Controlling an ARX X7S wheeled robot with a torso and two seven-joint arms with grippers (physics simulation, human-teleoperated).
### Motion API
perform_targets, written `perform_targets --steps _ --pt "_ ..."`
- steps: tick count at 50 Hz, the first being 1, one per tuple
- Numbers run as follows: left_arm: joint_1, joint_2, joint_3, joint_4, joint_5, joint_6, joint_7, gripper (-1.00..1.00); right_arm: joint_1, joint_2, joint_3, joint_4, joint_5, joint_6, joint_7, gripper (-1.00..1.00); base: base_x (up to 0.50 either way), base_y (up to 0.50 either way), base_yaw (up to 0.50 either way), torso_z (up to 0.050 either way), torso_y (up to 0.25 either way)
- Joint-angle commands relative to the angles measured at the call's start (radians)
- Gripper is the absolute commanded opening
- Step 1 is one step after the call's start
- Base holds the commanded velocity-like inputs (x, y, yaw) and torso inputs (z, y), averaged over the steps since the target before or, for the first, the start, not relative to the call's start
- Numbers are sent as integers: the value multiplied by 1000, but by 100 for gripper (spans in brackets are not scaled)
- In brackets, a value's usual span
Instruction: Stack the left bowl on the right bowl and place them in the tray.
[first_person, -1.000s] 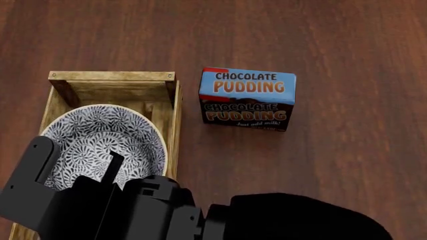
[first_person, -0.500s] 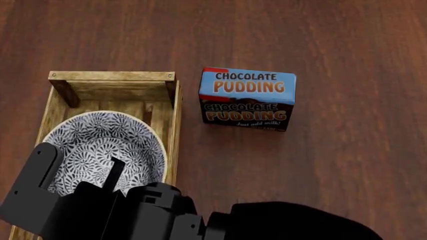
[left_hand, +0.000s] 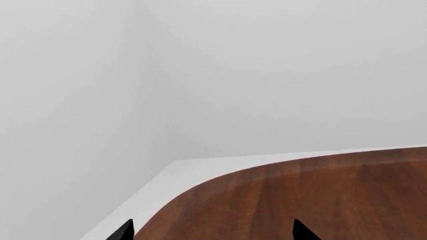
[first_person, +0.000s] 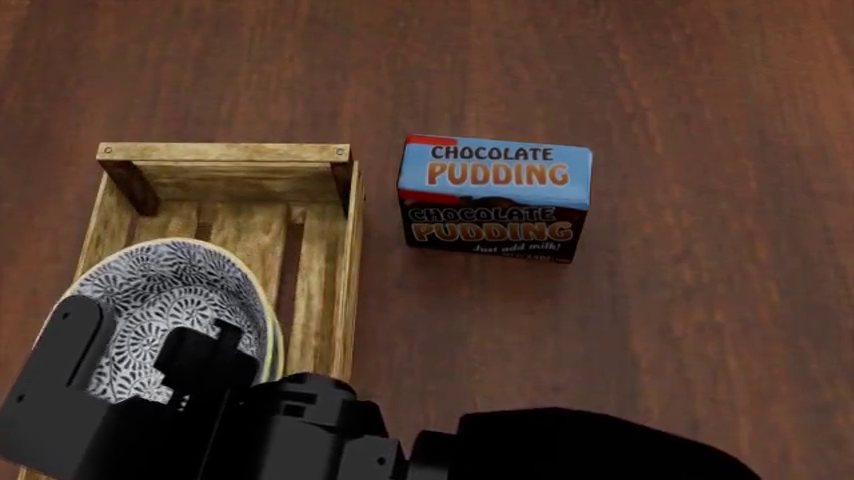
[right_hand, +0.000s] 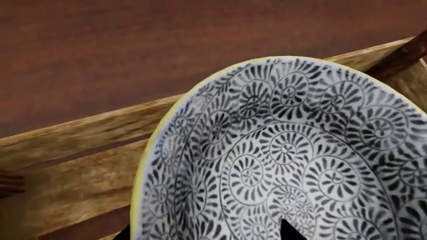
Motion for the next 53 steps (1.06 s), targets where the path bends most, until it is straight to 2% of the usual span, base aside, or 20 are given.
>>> perform_targets --steps 1,14,53 --pt "2 -2 1 2 -1 1 -2 100 22 0 0 -47 18 28 42 100 0 0 0 0 0" --pt "15 0 -16 5 -10 11 -2 100 28 0 -2 -178 66 73 125 100 0 0 0 0 0" --pt "22 -8 -22 11 -20 15 -14 100 95 0 -6 -274 188 55 289 100 0 0 0 0 0"
